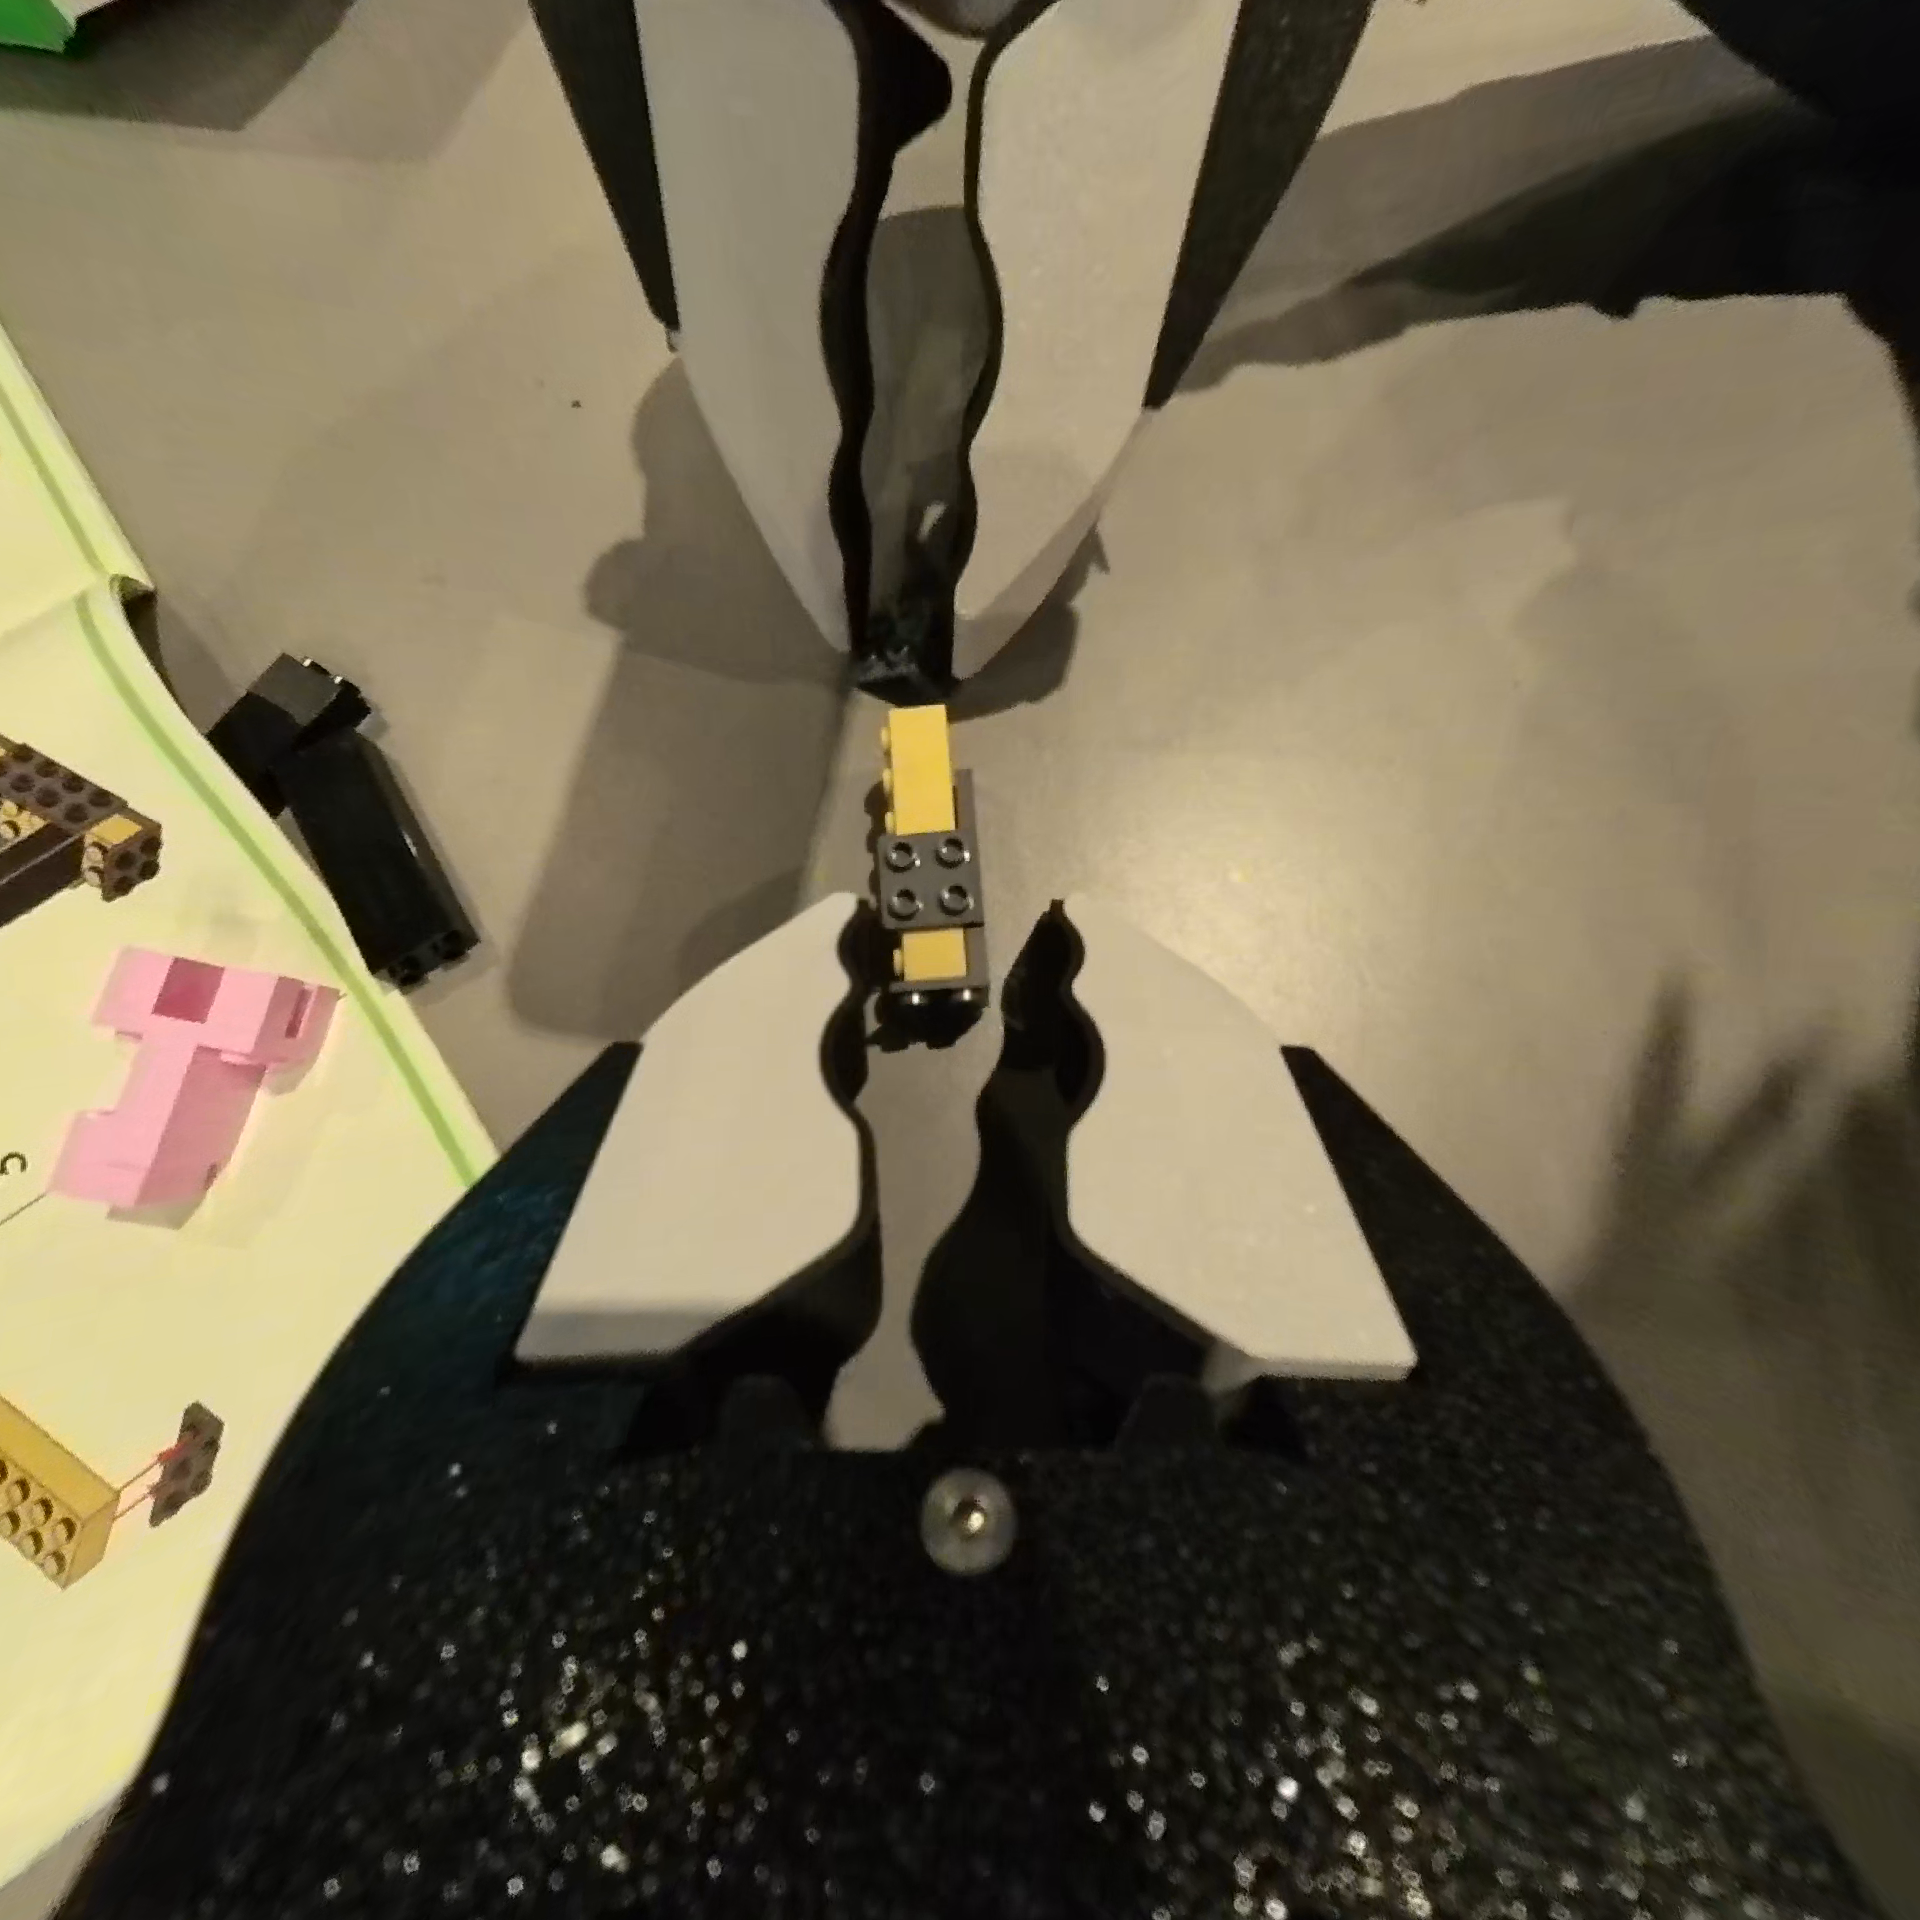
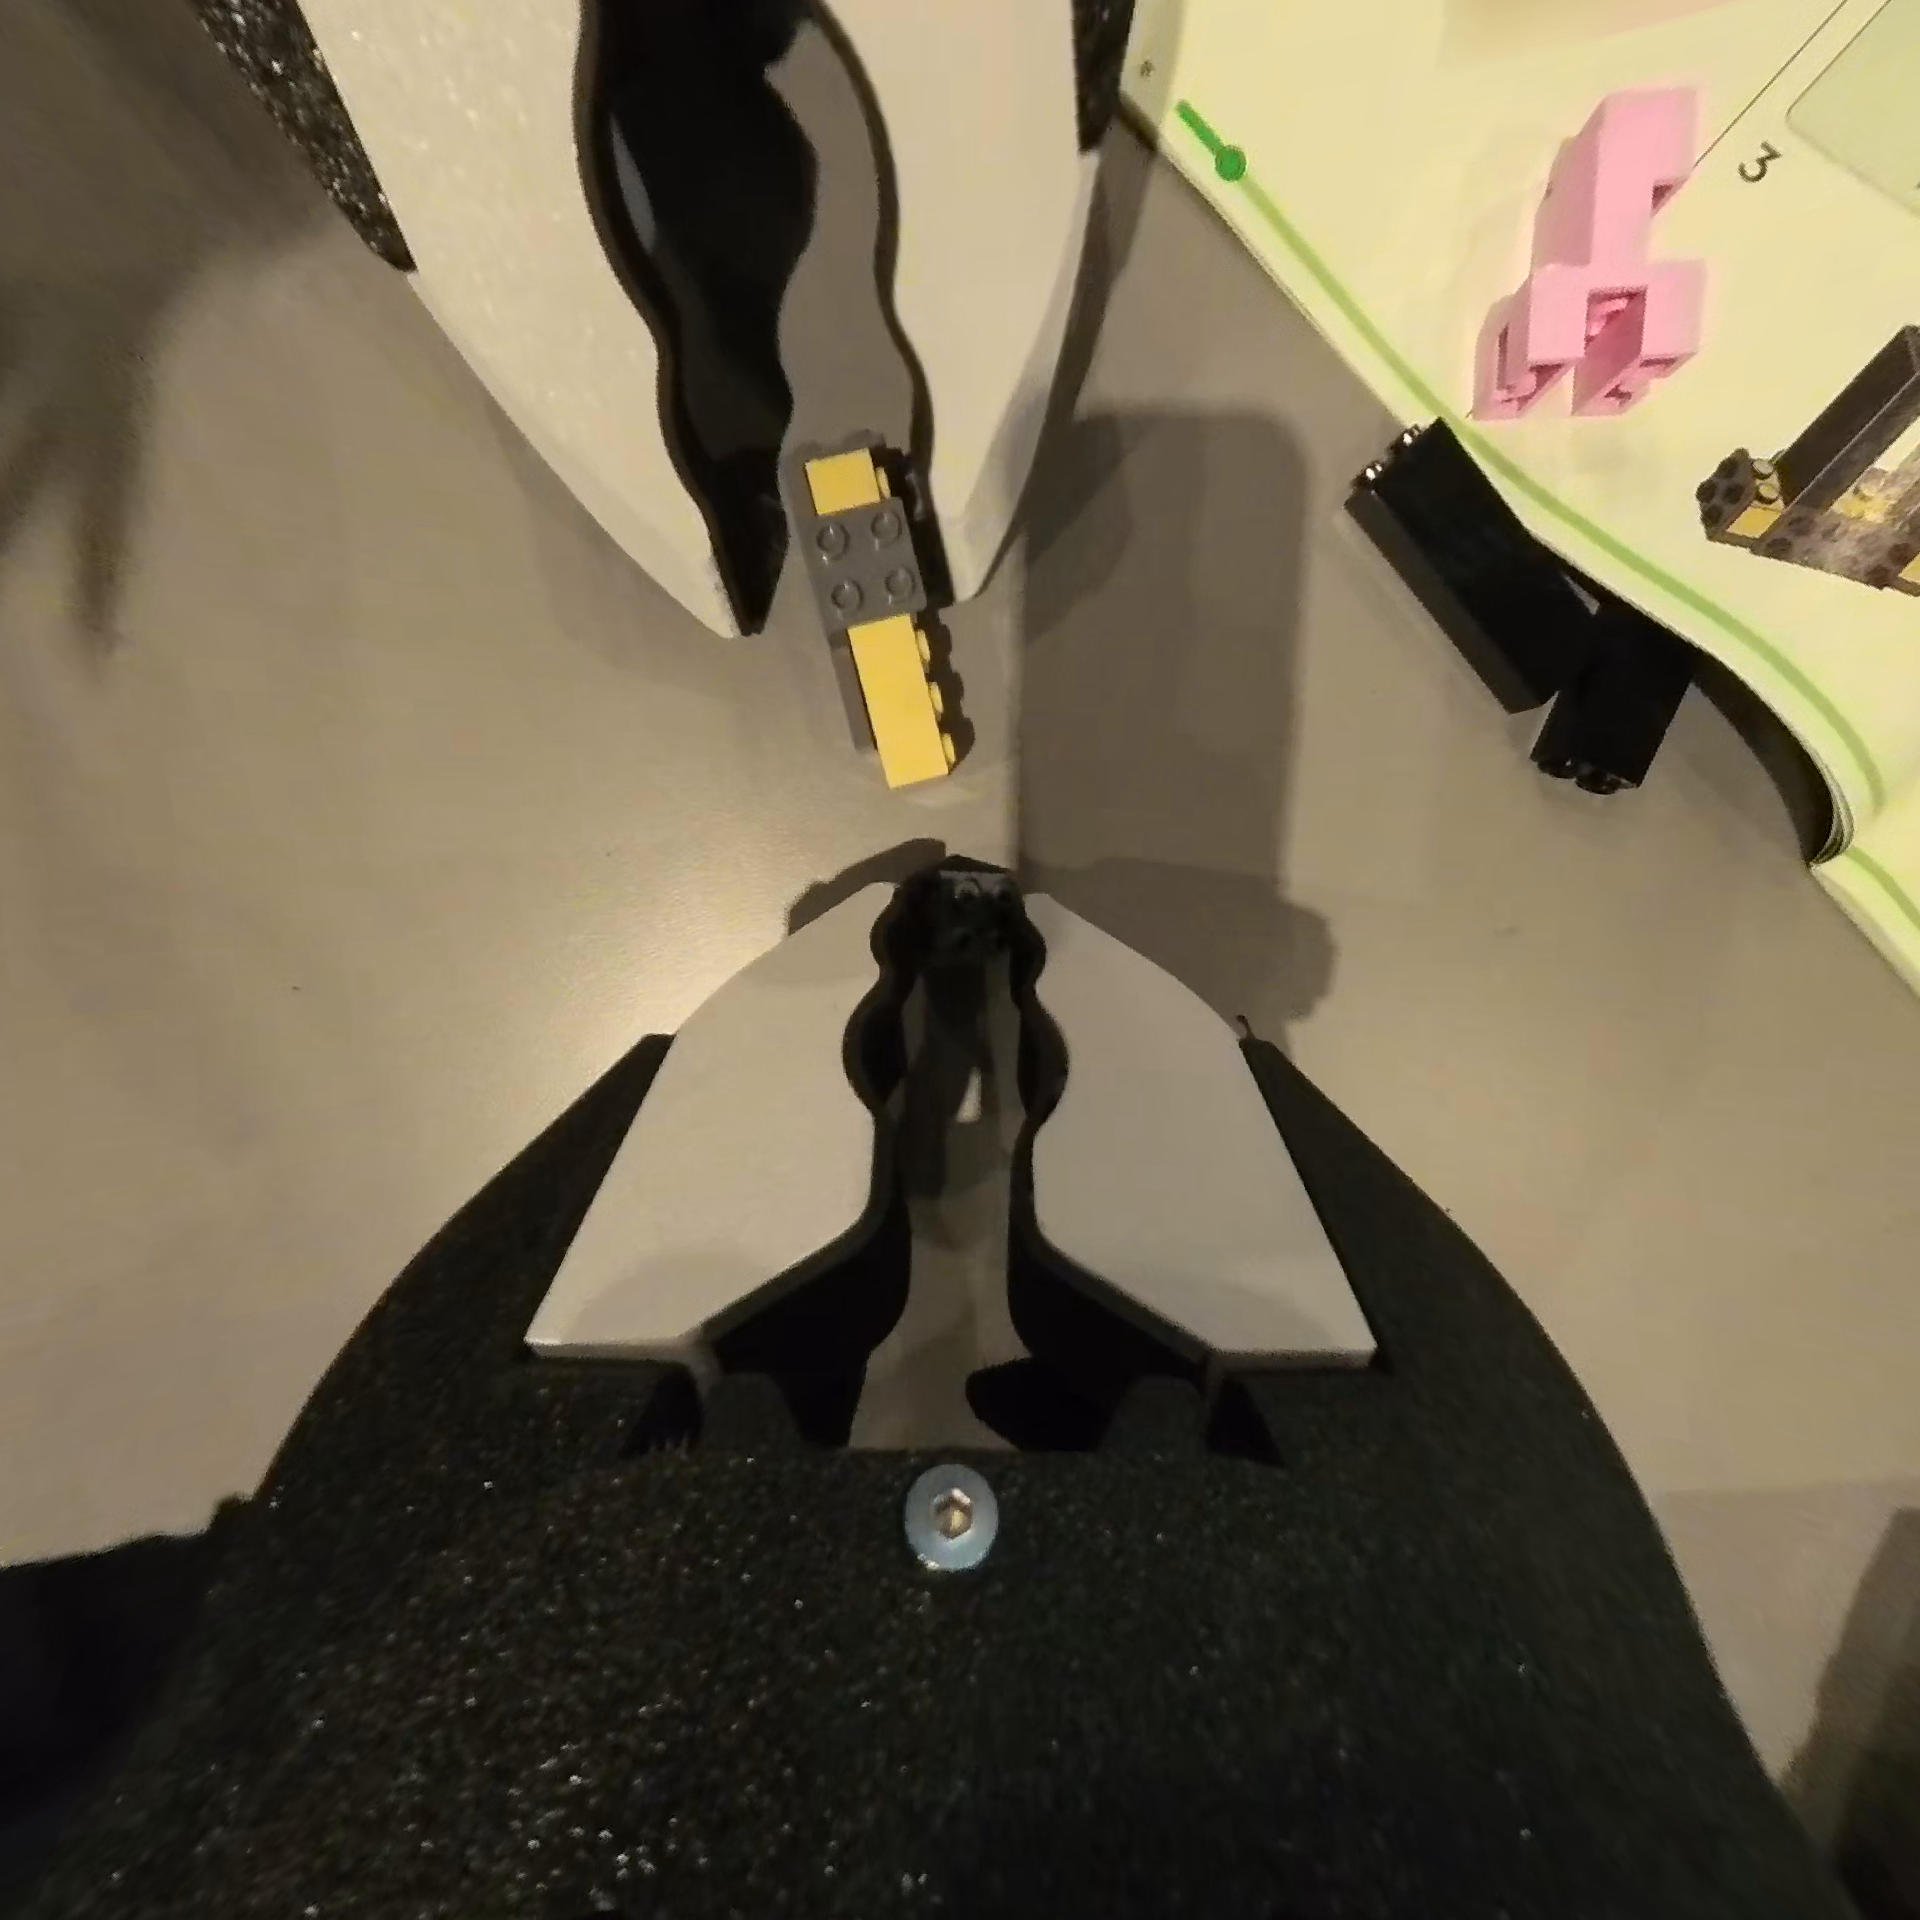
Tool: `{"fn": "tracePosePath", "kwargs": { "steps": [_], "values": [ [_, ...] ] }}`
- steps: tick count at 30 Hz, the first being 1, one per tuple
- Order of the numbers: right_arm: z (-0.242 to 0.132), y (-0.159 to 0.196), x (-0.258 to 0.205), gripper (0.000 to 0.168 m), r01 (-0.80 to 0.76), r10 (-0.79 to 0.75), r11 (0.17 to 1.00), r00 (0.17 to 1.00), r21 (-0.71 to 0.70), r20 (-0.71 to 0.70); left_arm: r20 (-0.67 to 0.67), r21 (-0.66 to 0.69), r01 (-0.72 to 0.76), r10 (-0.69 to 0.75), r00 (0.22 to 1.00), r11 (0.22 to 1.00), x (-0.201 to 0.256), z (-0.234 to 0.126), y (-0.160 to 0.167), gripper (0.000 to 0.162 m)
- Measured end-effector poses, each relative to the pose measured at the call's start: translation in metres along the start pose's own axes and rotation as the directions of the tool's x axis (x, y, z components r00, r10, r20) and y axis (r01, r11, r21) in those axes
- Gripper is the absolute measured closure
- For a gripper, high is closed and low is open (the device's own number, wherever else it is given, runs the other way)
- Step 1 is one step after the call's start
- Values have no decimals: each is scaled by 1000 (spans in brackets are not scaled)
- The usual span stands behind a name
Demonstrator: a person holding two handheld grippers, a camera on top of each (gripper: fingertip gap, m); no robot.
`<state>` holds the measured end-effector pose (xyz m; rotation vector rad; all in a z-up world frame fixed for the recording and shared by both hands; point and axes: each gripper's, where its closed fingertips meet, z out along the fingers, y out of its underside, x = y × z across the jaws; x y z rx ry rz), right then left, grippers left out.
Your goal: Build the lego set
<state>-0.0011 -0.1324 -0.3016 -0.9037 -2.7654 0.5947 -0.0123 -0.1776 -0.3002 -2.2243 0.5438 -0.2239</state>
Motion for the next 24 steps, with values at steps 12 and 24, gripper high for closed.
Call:
{"fn": "tracePosePath", "kwargs": {
  "steps": [12, 24],
  "values": [
    [-19, -18, -4, 153, 19, -23, 992, 999, 125, 26, -17, -1, -11, 11, 1000, 1000, 1, 3, -2, 144],
    [-8, -38, -16, 153, 156, -155, 985, 988, 69, -21, -24, -2, 2, -2, 1000, 1000, 1, 3, -2, 144]
  ]
}}
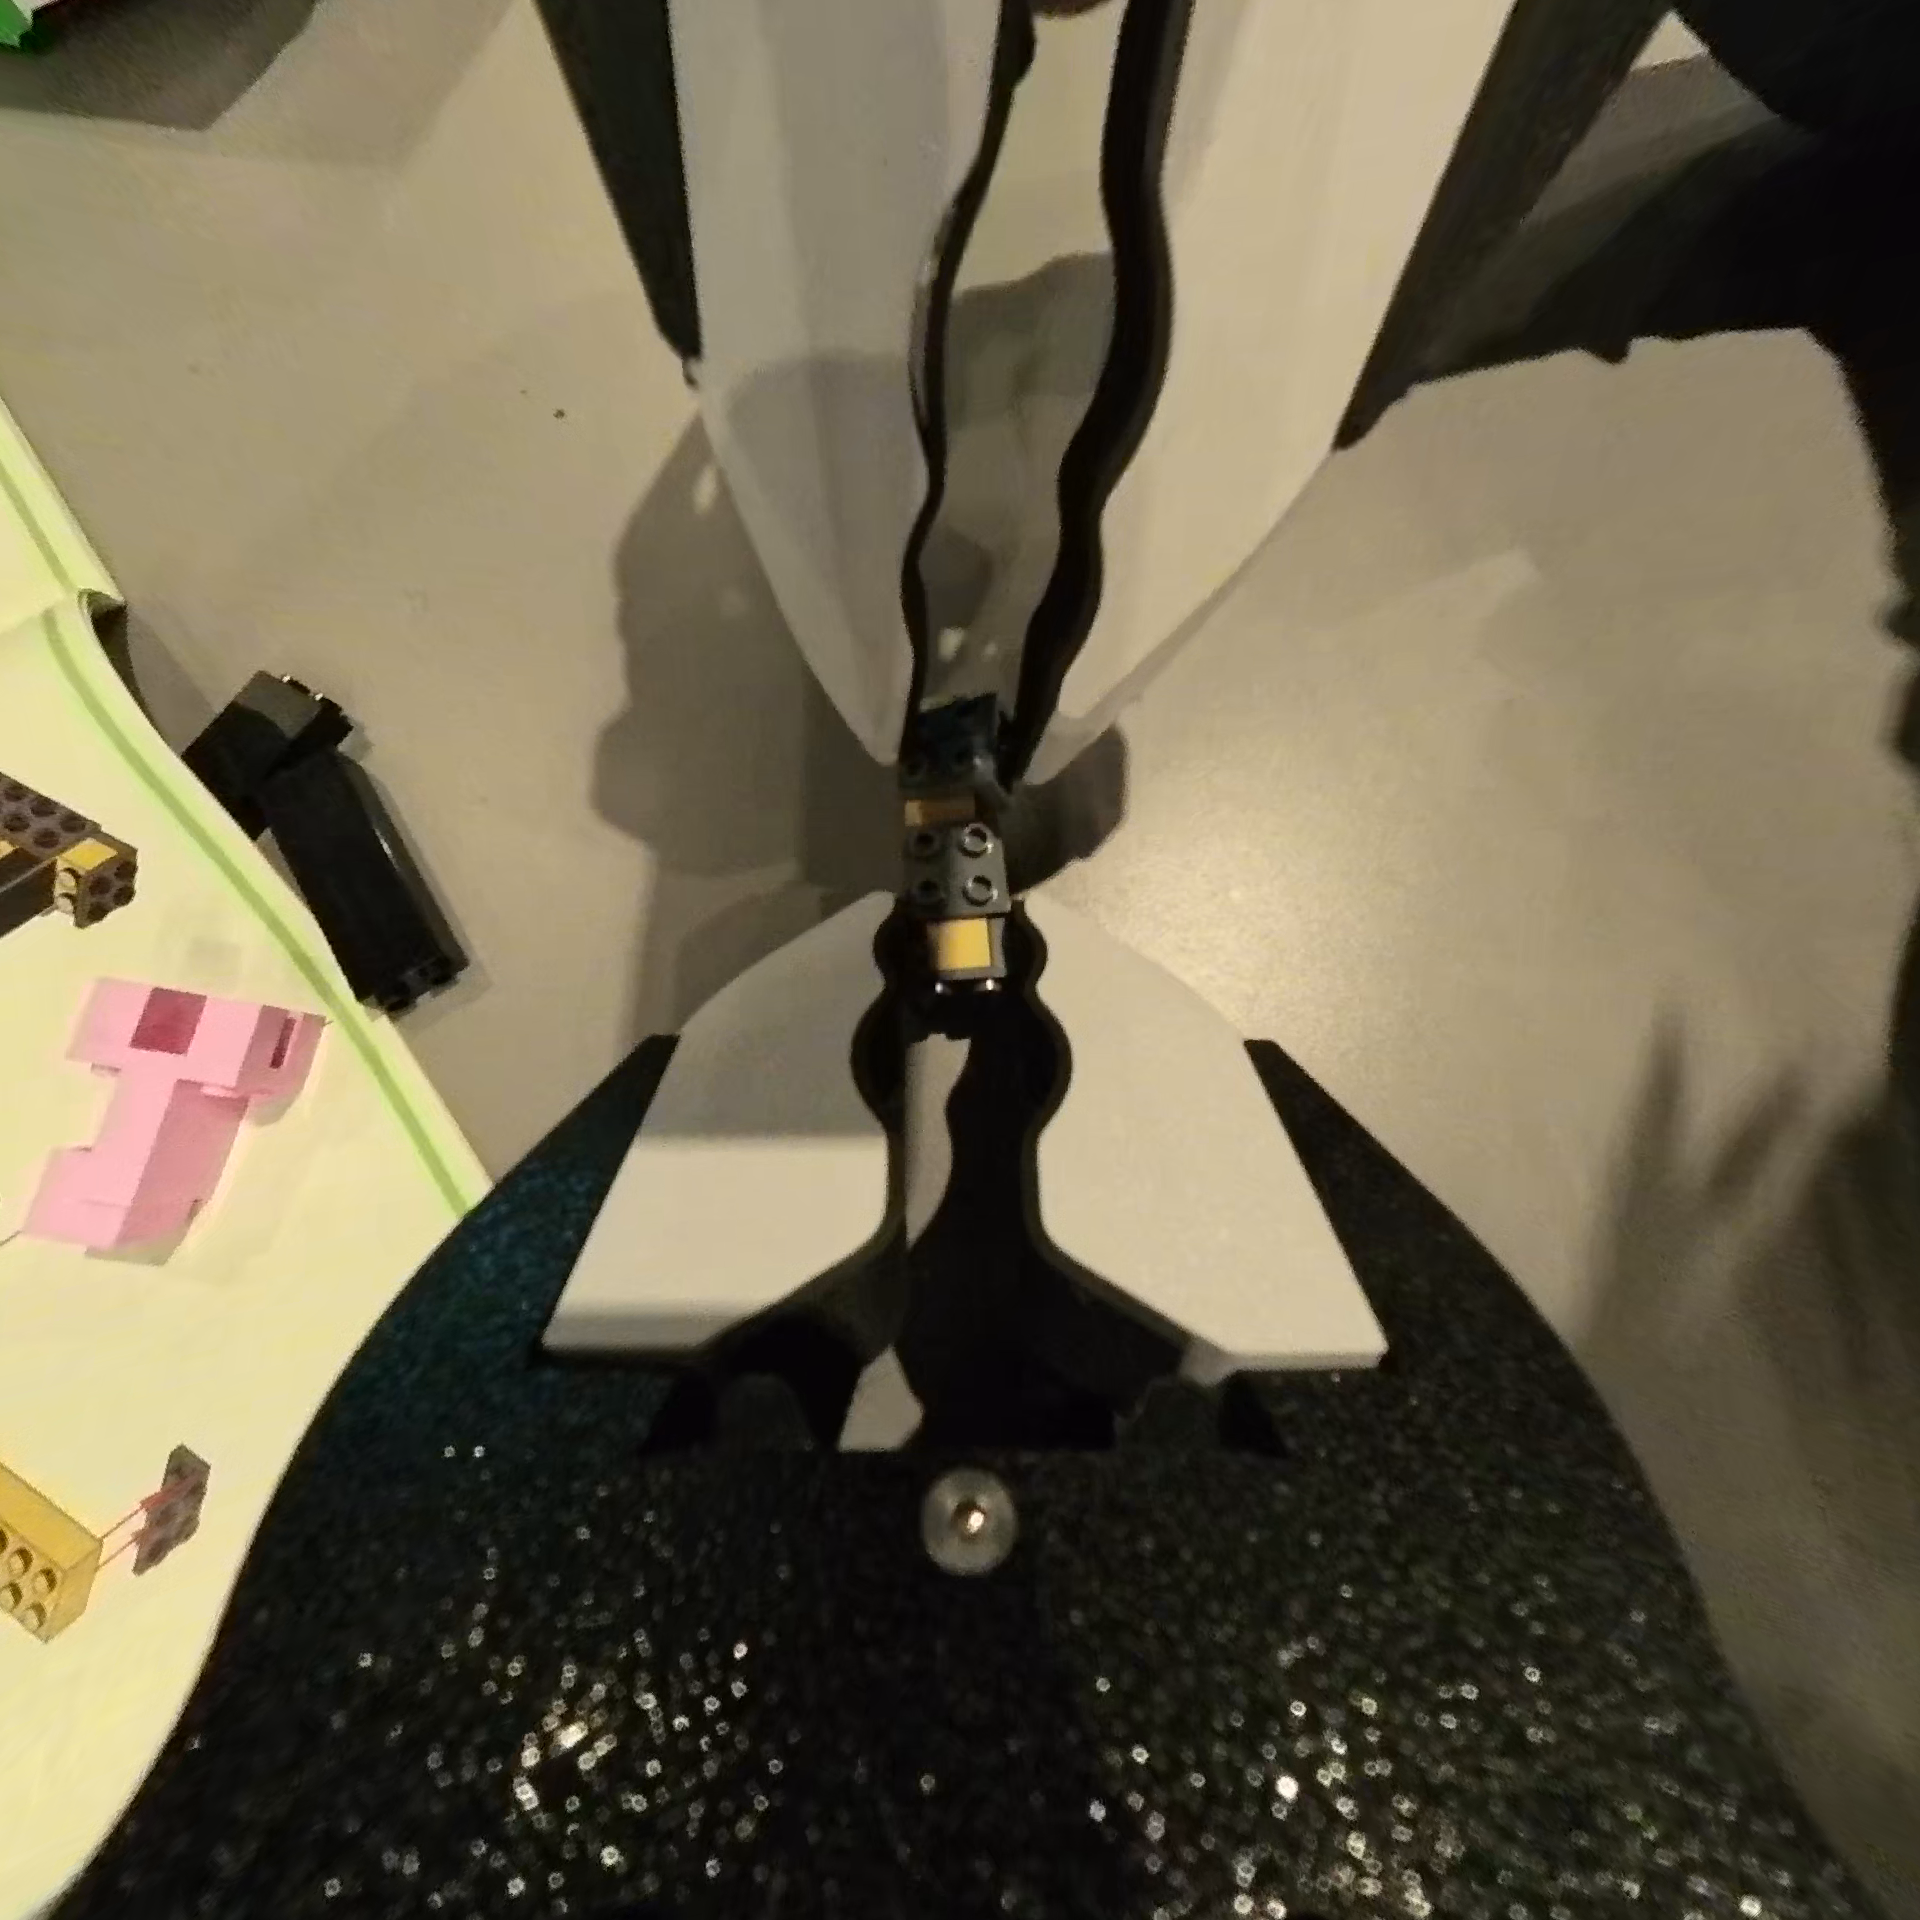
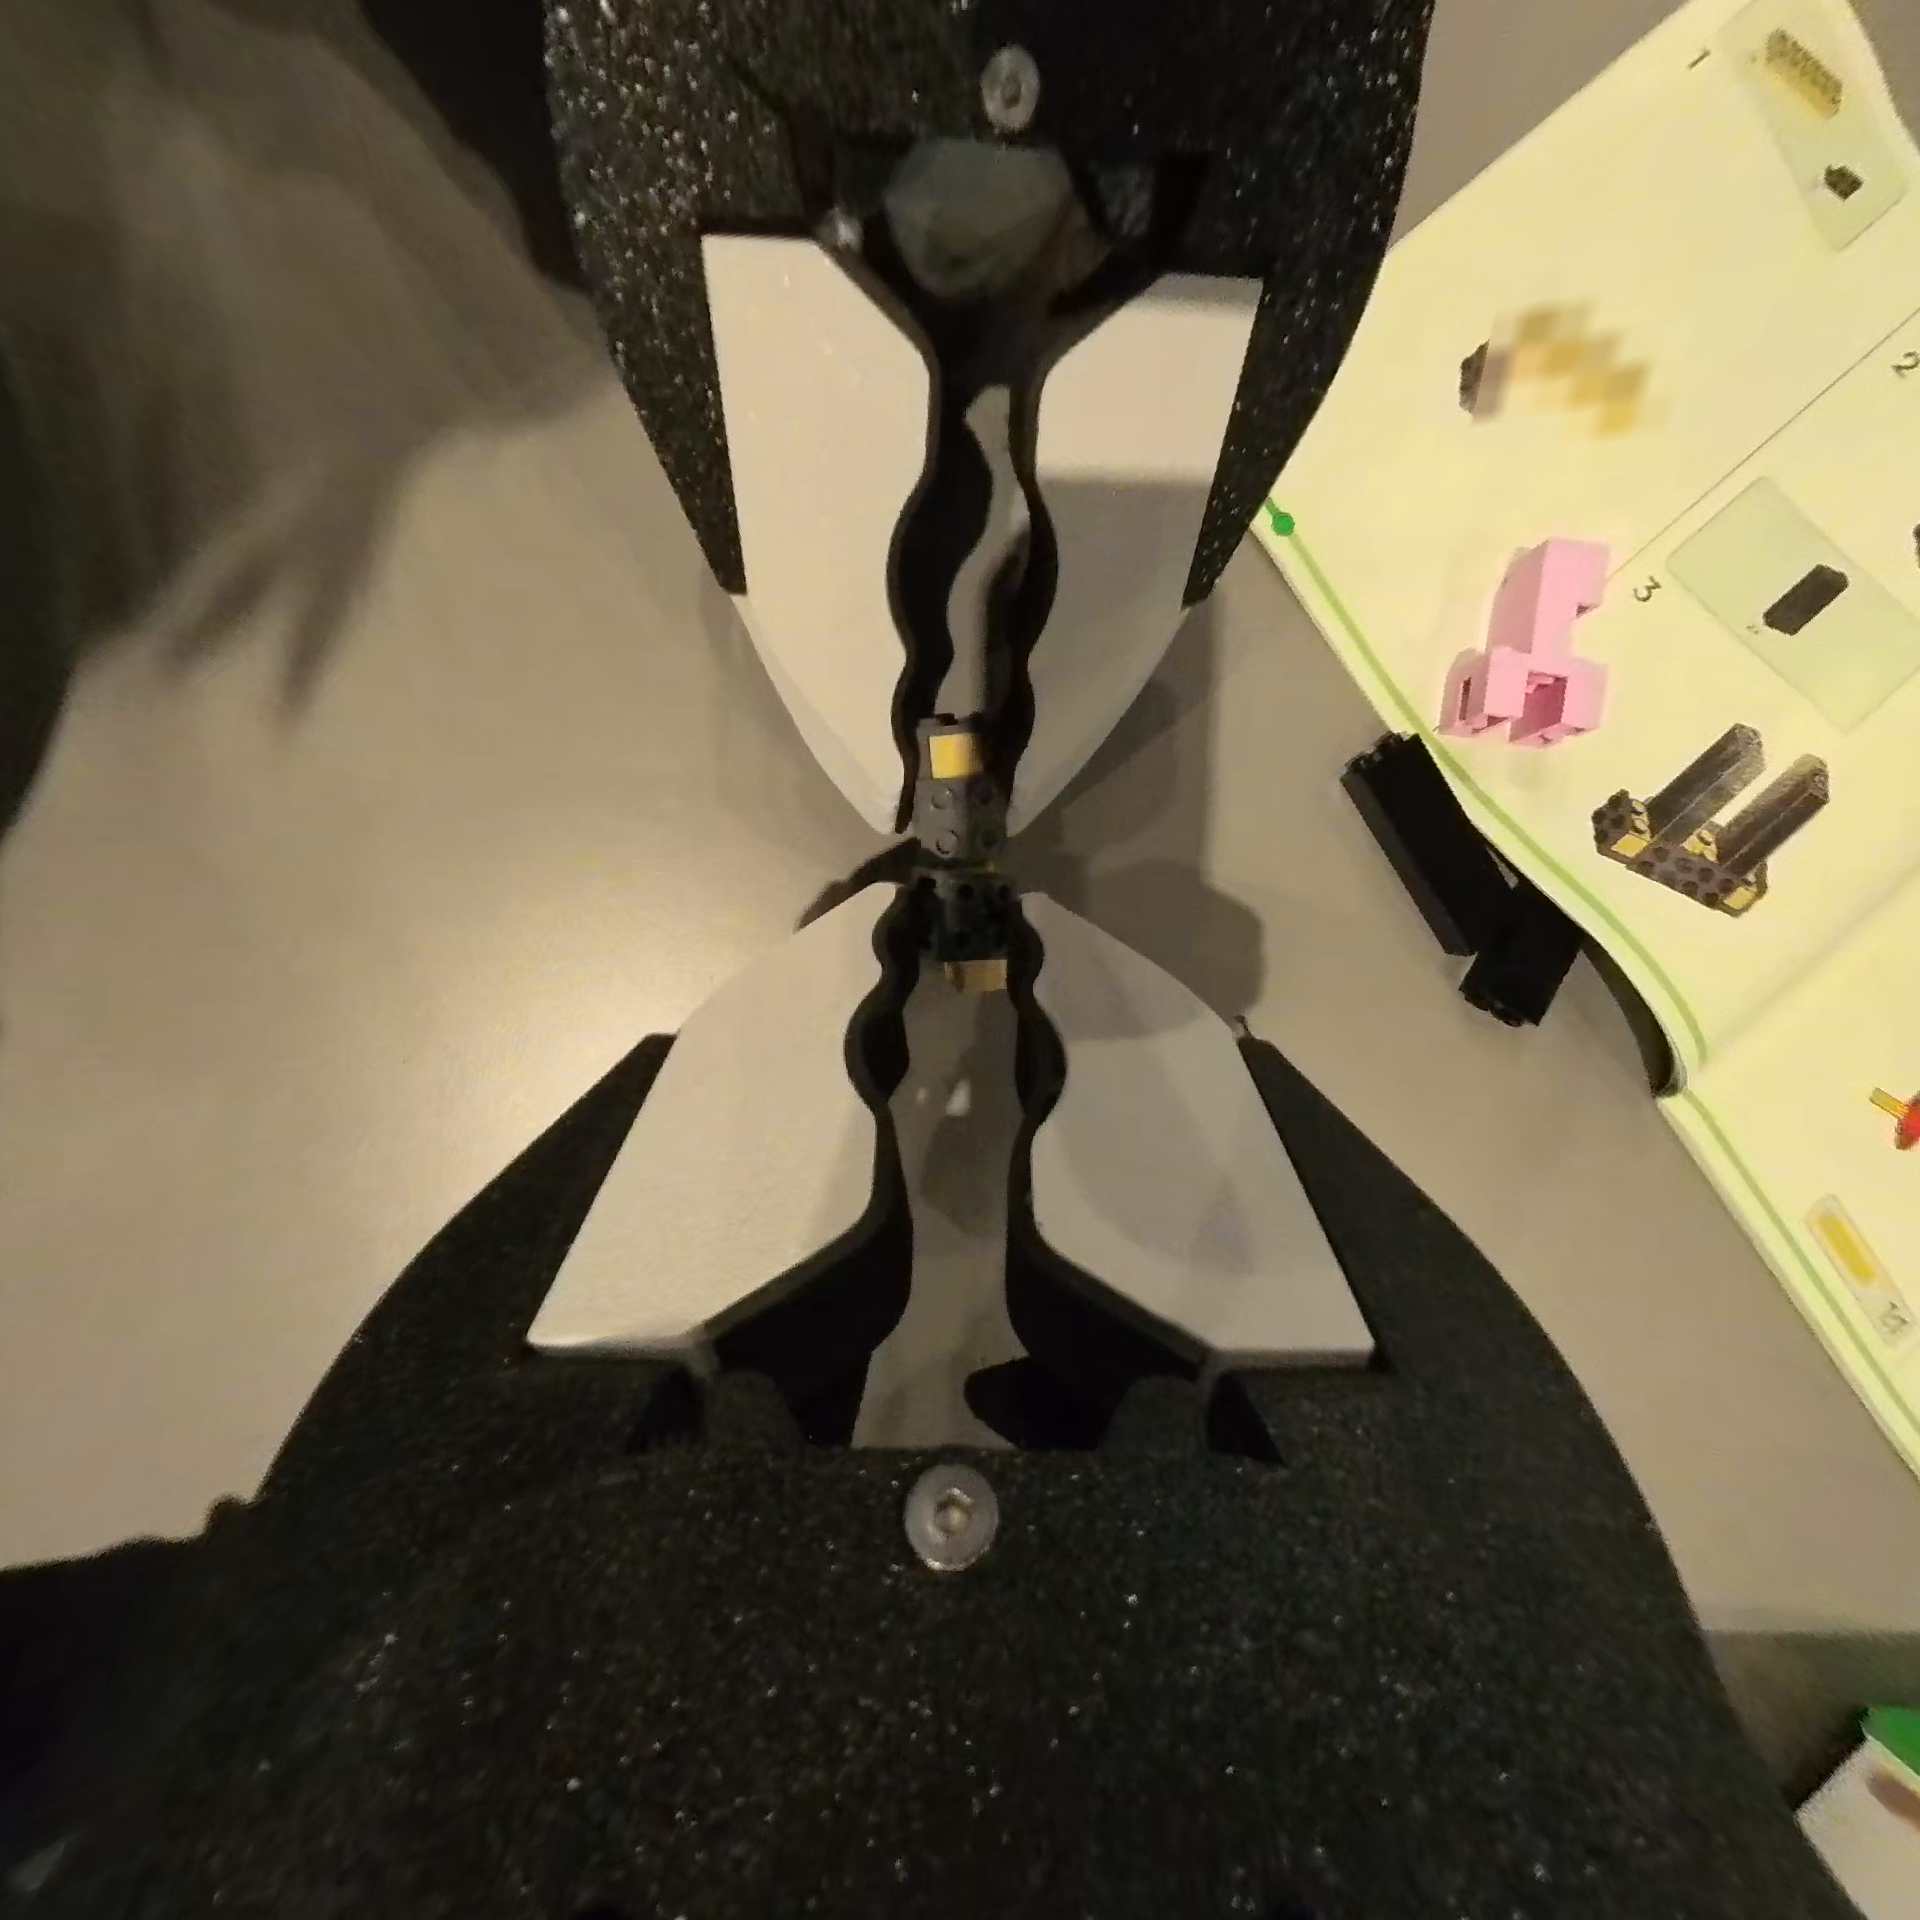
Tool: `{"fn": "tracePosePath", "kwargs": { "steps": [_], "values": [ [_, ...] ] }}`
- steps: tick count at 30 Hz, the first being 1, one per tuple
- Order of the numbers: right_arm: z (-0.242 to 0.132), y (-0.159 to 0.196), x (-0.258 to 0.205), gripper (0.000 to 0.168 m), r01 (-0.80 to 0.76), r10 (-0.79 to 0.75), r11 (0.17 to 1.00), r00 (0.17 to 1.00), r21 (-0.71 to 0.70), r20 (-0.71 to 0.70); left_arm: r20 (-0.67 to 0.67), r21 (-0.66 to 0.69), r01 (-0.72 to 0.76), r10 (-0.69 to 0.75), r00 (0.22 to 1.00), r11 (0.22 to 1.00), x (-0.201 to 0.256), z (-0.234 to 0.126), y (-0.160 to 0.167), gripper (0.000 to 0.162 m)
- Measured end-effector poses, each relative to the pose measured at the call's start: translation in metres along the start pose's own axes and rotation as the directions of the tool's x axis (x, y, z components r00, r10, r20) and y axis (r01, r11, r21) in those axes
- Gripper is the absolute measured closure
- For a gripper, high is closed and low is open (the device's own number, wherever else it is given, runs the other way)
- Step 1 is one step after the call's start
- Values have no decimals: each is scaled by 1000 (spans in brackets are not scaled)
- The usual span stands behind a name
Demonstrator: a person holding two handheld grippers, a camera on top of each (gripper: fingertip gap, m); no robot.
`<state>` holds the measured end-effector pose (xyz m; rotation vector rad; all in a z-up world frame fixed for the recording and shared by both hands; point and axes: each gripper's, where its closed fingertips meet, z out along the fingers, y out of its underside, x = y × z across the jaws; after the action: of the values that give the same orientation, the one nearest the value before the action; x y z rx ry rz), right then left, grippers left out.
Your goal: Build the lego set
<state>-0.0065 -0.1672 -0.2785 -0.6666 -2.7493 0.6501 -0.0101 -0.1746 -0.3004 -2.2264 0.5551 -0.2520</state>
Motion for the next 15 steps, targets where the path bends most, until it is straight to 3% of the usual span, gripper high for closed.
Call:
{"fn": "tracePosePath", "kwargs": {
  "steps": [15],
  "values": [
    [2, 6, 1, 153, 60, -70, 988, 995, -140, -67, -6, 0, 6, -6, 1000, 1000, 0, 0, 0, 144]
  ]
}}
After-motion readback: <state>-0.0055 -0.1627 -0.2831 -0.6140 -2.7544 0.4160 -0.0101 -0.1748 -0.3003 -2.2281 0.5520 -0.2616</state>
